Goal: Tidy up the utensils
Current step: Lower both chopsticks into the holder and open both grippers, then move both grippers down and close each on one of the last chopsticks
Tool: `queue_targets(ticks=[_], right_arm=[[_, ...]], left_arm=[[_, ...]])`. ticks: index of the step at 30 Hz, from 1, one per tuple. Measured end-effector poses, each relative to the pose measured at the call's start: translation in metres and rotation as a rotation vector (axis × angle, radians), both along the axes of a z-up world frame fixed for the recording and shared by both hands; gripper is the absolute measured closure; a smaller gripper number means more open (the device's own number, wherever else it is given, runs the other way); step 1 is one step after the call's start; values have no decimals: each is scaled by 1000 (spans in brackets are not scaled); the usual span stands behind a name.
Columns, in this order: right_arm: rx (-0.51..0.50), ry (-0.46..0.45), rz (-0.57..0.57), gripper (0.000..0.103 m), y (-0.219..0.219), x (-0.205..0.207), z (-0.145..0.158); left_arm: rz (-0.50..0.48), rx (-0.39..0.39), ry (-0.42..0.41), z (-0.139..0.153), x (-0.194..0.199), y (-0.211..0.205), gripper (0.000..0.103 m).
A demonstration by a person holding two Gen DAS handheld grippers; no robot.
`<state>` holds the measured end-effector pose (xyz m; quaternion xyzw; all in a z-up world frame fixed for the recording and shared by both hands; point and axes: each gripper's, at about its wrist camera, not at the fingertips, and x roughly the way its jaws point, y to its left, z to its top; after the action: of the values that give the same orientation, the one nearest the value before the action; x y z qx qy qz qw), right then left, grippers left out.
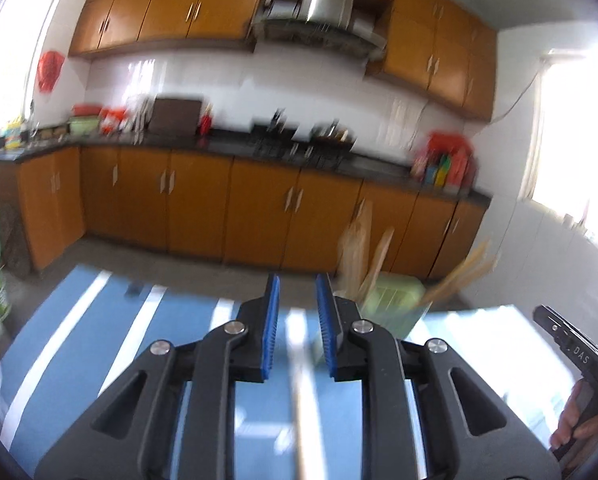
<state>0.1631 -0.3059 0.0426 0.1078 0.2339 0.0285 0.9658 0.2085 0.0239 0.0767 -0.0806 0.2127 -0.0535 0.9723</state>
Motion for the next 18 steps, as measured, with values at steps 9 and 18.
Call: queue_targets(ticks=[9,18], right_arm=[[-32,325,157,74,61,1,-107],[-103,401,122,83,86,17,-143]], left_arm=[[-3,25,338,-115,-13,23,76],[-44,22,366,-125,-24,15,64]])
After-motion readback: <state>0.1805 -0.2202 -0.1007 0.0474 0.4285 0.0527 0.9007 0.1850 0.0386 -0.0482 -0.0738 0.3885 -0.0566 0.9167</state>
